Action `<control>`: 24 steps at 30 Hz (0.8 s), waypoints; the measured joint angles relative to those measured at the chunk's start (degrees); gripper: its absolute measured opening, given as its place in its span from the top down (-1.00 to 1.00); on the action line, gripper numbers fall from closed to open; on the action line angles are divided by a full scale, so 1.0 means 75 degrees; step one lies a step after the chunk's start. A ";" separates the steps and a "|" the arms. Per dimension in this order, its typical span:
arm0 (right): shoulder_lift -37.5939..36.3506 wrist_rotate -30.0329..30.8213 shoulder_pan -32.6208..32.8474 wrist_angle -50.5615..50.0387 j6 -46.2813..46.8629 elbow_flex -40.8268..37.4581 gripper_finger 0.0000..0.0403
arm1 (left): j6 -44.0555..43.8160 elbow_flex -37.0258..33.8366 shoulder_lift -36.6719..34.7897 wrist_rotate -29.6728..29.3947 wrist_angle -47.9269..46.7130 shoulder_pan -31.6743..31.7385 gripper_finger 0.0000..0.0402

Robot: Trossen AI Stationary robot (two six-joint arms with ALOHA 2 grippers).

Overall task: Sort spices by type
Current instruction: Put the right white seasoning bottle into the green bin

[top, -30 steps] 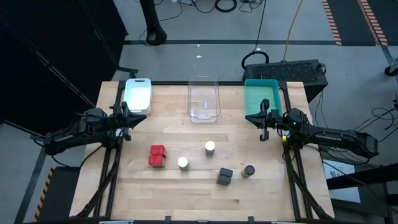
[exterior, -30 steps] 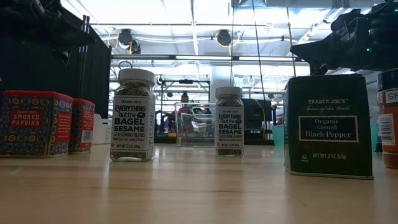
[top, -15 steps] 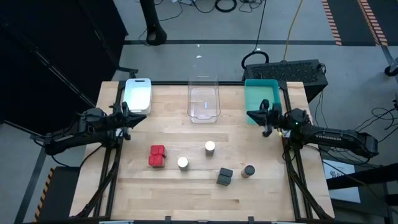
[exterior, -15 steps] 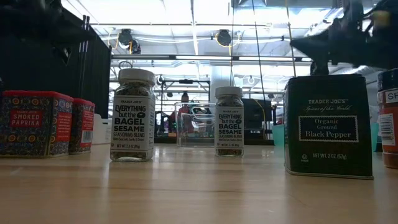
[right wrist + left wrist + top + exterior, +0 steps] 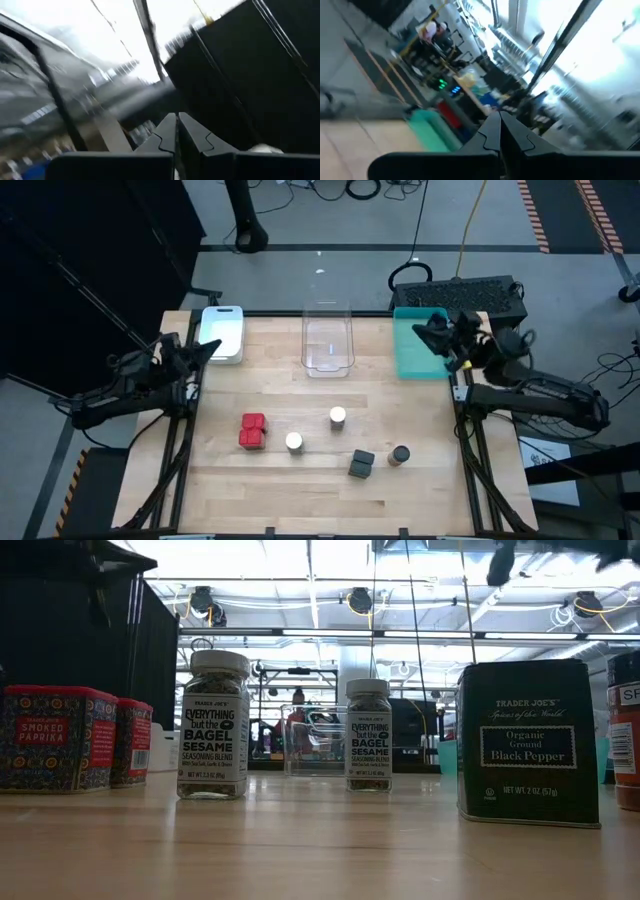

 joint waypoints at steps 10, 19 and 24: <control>0.1882 -0.0511 0.0000 -0.5604 -0.0189 0.3423 1.00 | -0.0440 0.0000 0.0033 0.0028 0.1377 0.0000 0.98; 0.3301 -0.1591 0.0003 -0.6444 -0.0203 0.4806 1.00 | 0.0322 0.0000 0.1733 0.1019 0.4239 -0.0023 0.98; 0.3934 -0.1710 0.0000 -0.6768 -0.0378 0.5191 1.00 | 0.0147 0.0000 0.3540 0.1108 0.6690 -0.0140 0.98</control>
